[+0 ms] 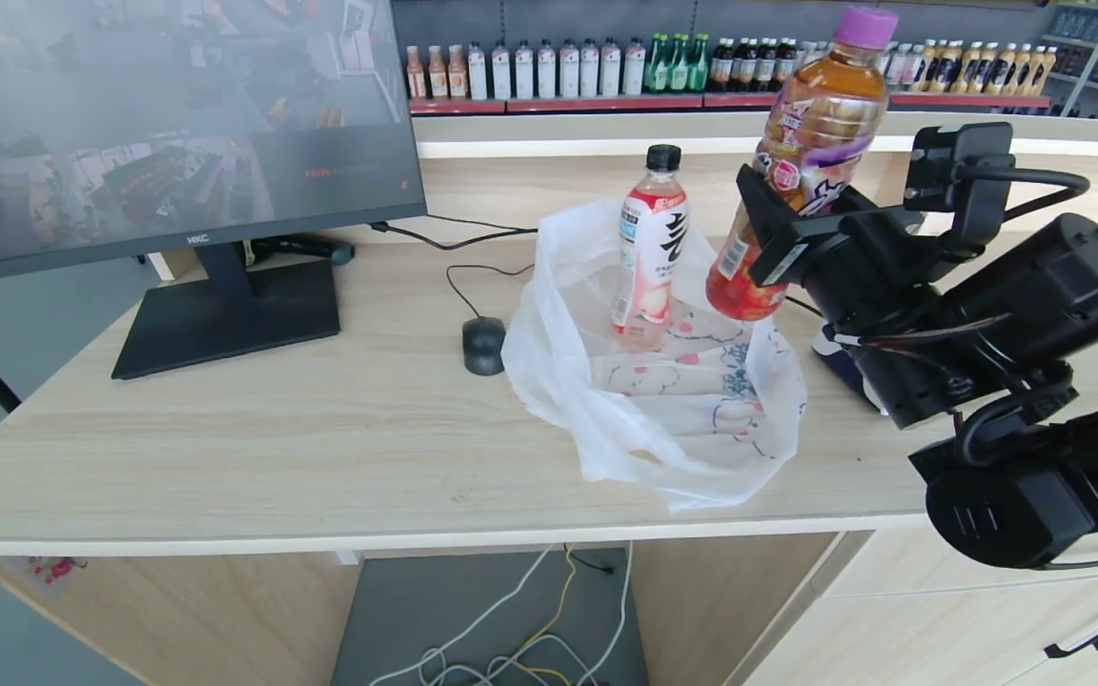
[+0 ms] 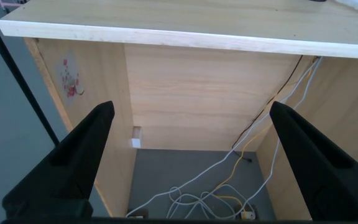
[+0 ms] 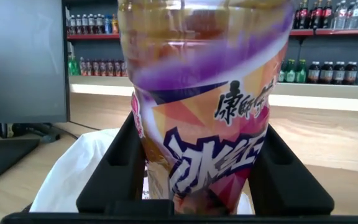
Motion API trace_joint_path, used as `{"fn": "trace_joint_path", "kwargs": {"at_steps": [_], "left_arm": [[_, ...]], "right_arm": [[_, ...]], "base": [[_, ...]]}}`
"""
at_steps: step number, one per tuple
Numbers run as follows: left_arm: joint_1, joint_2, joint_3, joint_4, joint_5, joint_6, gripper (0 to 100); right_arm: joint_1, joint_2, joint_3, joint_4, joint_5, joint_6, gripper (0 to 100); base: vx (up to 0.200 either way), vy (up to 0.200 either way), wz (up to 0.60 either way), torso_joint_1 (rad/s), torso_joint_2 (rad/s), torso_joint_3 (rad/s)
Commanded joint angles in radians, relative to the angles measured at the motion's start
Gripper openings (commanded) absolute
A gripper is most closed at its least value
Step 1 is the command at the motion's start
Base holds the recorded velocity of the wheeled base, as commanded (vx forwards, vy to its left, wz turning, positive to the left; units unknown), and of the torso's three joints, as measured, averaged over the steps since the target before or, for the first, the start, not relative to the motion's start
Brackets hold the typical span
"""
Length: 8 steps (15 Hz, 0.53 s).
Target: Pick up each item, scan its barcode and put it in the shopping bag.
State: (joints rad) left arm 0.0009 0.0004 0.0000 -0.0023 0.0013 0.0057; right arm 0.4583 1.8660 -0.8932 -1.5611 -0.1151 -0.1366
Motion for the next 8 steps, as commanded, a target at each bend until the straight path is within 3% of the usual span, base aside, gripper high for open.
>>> {"fn": "trace_joint_path", "kwargs": {"at_steps": [1, 8], "left_arm": [[0.001, 0.000, 0.000, -0.001, 0.000, 0.000, 100], [0.001, 0.000, 0.000, -0.001, 0.000, 0.000, 100]], "right_arm": [[-0.003, 0.058, -0.020, -0.002, 0.008, -0.009, 0], [-0.036, 0.160, -0.072, 0.001, 0.026, -0.021, 0]], "base": [[0.000, 0.000, 0.00, 0.000, 0.00, 0.000], [0.000, 0.000, 0.00, 0.000, 0.00, 0.000]]}}
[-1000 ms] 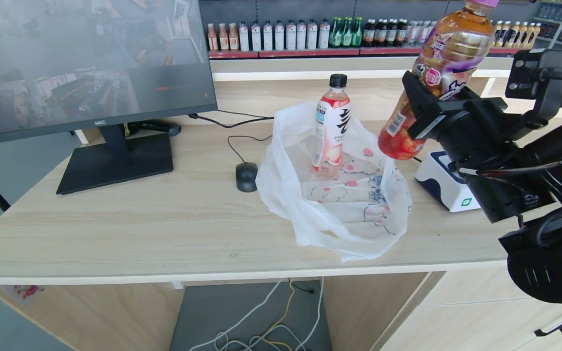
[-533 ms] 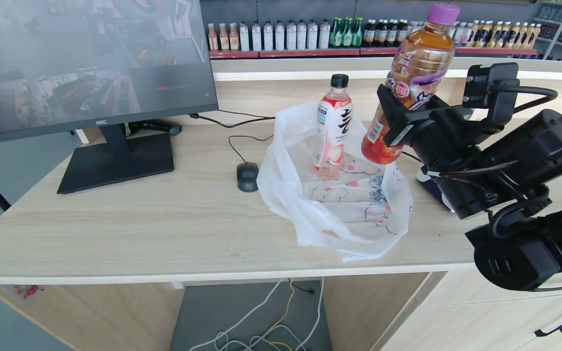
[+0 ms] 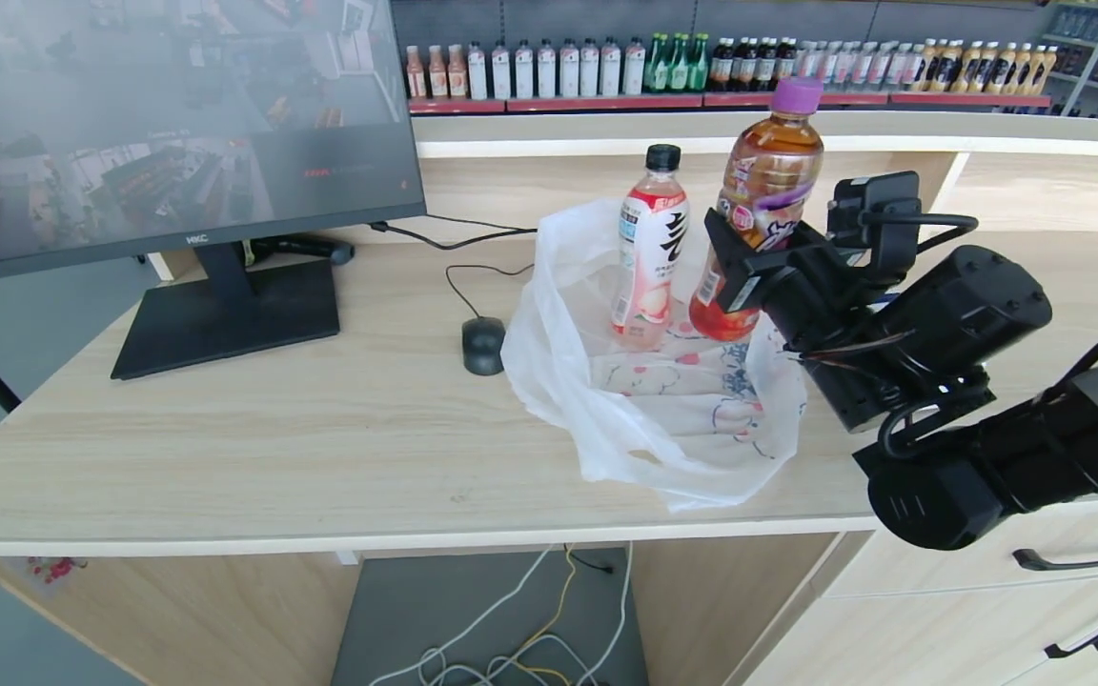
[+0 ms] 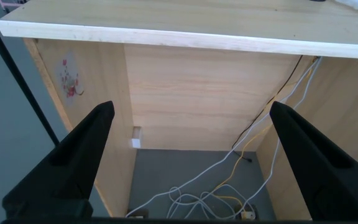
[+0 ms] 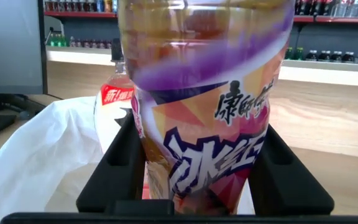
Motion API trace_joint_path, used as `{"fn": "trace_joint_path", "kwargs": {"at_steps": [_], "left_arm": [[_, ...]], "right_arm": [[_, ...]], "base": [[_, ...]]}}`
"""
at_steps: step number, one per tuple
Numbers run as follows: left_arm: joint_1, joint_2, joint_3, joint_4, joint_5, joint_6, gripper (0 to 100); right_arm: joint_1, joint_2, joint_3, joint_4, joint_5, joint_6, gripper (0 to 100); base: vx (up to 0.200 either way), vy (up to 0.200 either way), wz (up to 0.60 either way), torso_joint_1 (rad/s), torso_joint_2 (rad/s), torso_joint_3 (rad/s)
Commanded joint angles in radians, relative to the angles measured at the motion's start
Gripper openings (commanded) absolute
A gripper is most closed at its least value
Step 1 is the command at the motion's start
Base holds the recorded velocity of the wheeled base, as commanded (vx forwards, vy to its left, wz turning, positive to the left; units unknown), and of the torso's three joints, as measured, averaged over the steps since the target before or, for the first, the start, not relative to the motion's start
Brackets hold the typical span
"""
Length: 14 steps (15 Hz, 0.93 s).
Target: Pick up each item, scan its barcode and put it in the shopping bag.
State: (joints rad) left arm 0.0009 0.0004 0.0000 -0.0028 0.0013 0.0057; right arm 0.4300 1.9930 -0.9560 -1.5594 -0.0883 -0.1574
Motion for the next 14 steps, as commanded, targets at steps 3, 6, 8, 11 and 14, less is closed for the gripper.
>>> {"fn": "trace_joint_path", "kwargs": {"at_steps": [3, 6, 8, 11, 14], "left_arm": [[0.001, 0.000, 0.000, 0.000, 0.000, 0.000, 100], [0.001, 0.000, 0.000, 0.000, 0.000, 0.000, 100], [0.001, 0.000, 0.000, 0.000, 0.000, 0.000, 100], [0.001, 0.000, 0.000, 0.000, 0.000, 0.000, 100], [0.001, 0.000, 0.000, 0.000, 0.000, 0.000, 100]], "right_arm": [[-0.011, 0.053, -0.018, -0.001, 0.001, -0.001, 0], [-0.037, 0.076, -0.020, -0.002, 0.001, -0.001, 0], [-0.042, 0.093, -0.023, -0.002, 0.005, 0.001, 0], [-0.045, 0.119, -0.027, -0.002, 0.025, -0.001, 0], [-0.045, 0.133, -0.035, -0.002, 0.025, -0.001, 0]], "base": [[0.000, 0.000, 0.00, 0.000, 0.00, 0.000], [0.000, 0.000, 0.00, 0.000, 0.00, 0.000], [0.000, 0.000, 0.00, 0.000, 0.00, 0.000], [0.000, 0.000, 0.00, 0.000, 0.00, 0.000], [0.000, 0.000, 0.00, 0.000, 0.00, 0.000]]}}
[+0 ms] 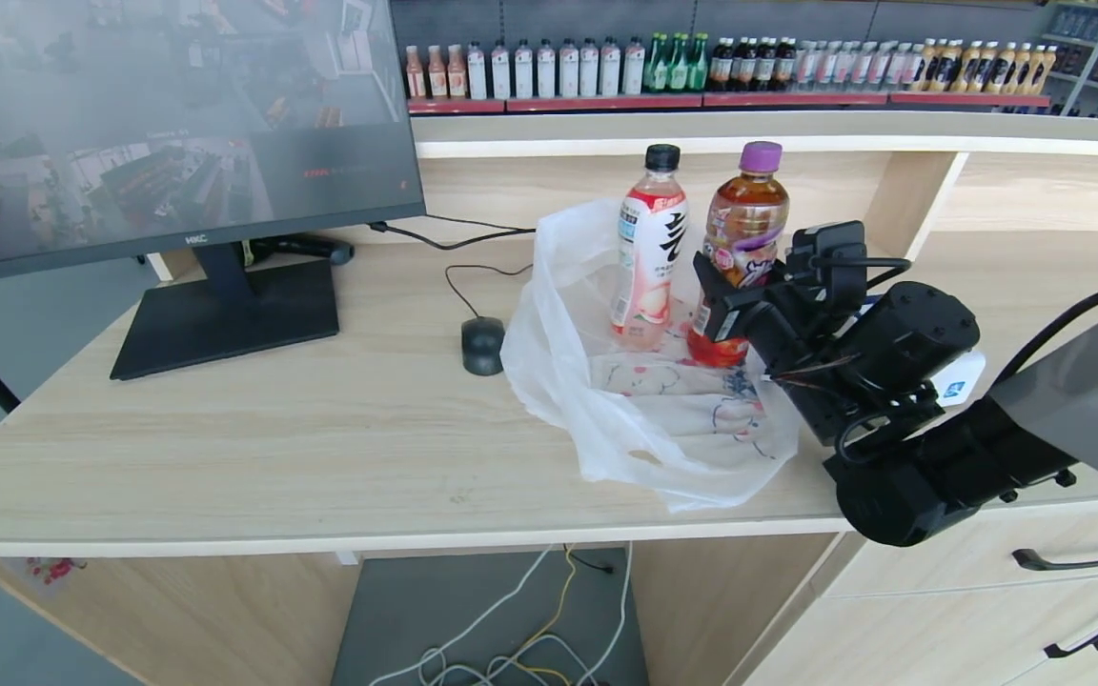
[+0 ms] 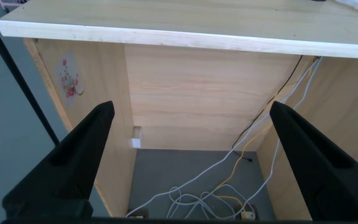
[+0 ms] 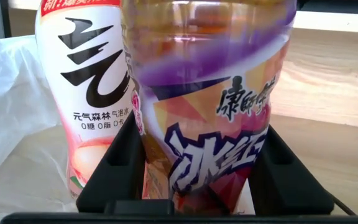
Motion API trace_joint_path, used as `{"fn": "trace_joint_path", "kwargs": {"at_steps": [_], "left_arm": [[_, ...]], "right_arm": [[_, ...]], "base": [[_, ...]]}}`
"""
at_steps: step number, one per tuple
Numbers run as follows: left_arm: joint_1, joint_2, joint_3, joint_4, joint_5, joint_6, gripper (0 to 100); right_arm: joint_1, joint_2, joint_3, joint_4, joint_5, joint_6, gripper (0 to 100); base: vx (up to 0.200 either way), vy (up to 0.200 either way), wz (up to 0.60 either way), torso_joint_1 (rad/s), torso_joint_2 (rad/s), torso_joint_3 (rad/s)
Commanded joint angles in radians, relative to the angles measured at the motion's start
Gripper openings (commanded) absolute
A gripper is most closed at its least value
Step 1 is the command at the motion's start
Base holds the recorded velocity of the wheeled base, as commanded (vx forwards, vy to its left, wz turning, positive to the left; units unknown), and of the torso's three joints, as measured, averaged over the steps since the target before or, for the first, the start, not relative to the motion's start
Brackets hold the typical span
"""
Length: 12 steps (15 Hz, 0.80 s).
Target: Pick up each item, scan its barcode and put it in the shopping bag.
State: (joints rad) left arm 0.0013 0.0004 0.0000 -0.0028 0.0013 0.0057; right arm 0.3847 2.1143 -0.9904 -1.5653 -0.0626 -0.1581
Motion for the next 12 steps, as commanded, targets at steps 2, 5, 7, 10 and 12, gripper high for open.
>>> {"fn": "trace_joint_path", "kwargs": {"at_steps": [2, 5, 7, 10, 12], "left_arm": [[0.000, 0.000, 0.000, 0.000, 0.000, 0.000, 100], [0.000, 0.000, 0.000, 0.000, 0.000, 0.000, 100], [0.000, 0.000, 0.000, 0.000, 0.000, 0.000, 100], [0.000, 0.000, 0.000, 0.000, 0.000, 0.000, 100], [0.000, 0.000, 0.000, 0.000, 0.000, 0.000, 100]], "right_arm": [[0.000, 0.013, 0.001, 0.004, 0.000, 0.000, 0], [0.002, 0.013, 0.003, 0.004, 0.000, 0.000, 0], [0.005, 0.016, 0.003, 0.004, 0.000, 0.000, 0], [0.005, 0.018, 0.010, 0.004, 0.000, 0.000, 0], [0.005, 0.018, 0.032, 0.002, 0.000, 0.002, 0]], "base": [[0.000, 0.000, 0.00, 0.000, 0.00, 0.000], [0.000, 0.000, 0.00, 0.000, 0.00, 0.000], [0.000, 0.000, 0.00, 0.000, 0.00, 0.000], [0.000, 0.000, 0.00, 0.000, 0.00, 0.000], [0.000, 0.000, 0.00, 0.000, 0.00, 0.000]]}}
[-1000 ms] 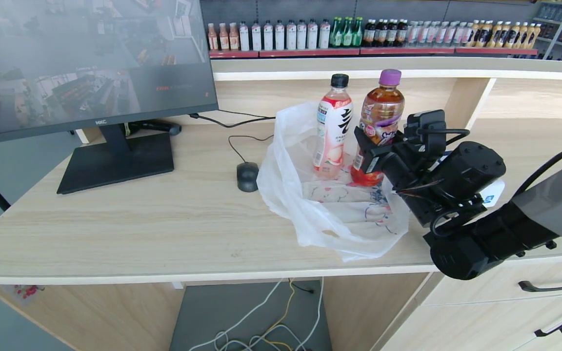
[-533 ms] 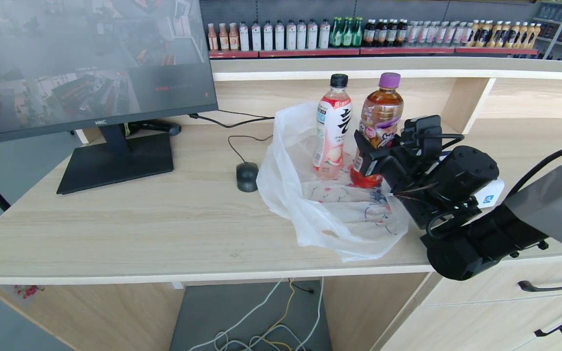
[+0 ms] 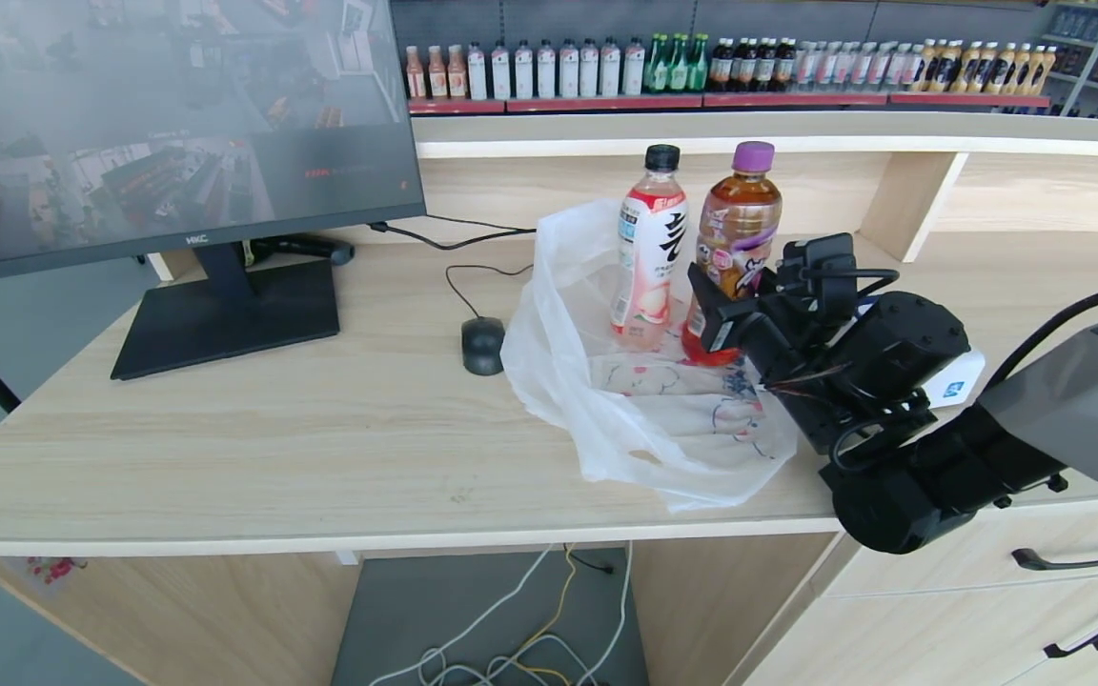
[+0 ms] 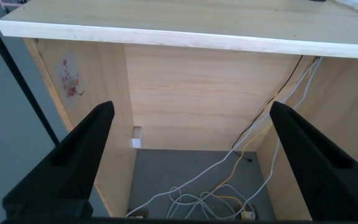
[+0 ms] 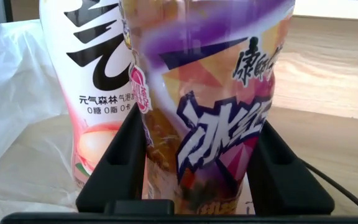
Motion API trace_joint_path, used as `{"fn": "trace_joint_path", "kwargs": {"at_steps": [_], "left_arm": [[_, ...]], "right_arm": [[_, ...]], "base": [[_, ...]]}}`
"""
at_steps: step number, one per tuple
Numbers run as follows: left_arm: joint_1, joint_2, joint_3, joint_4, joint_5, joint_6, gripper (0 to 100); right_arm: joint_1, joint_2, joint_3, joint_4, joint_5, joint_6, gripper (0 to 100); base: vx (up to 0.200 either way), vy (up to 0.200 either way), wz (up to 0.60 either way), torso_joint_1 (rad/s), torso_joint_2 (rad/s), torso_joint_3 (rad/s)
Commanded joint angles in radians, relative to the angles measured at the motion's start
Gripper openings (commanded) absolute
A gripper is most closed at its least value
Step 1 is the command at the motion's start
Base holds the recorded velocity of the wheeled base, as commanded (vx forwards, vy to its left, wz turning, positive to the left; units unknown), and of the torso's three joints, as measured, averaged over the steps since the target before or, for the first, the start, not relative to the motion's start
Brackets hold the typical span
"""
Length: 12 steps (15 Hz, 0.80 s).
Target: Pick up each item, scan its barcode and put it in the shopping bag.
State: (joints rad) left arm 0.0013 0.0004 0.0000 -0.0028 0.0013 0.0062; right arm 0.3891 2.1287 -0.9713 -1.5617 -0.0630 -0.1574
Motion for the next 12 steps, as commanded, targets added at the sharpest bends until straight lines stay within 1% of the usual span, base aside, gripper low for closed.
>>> {"fn": "trace_joint_path", "kwargs": {"at_steps": [1, 12], "left_arm": [[0.000, 0.000, 0.000, 0.000, 0.000, 0.000, 100], [0.000, 0.000, 0.000, 0.000, 0.000, 0.000, 100]], "right_arm": [[0.000, 0.004, 0.017, -0.003, 0.000, 0.003, 0], [0.000, 0.007, 0.046, -0.008, -0.001, 0.009, 0]], "base": [[0.000, 0.000, 0.00, 0.000, 0.00, 0.000], [0.000, 0.000, 0.00, 0.000, 0.00, 0.000]]}}
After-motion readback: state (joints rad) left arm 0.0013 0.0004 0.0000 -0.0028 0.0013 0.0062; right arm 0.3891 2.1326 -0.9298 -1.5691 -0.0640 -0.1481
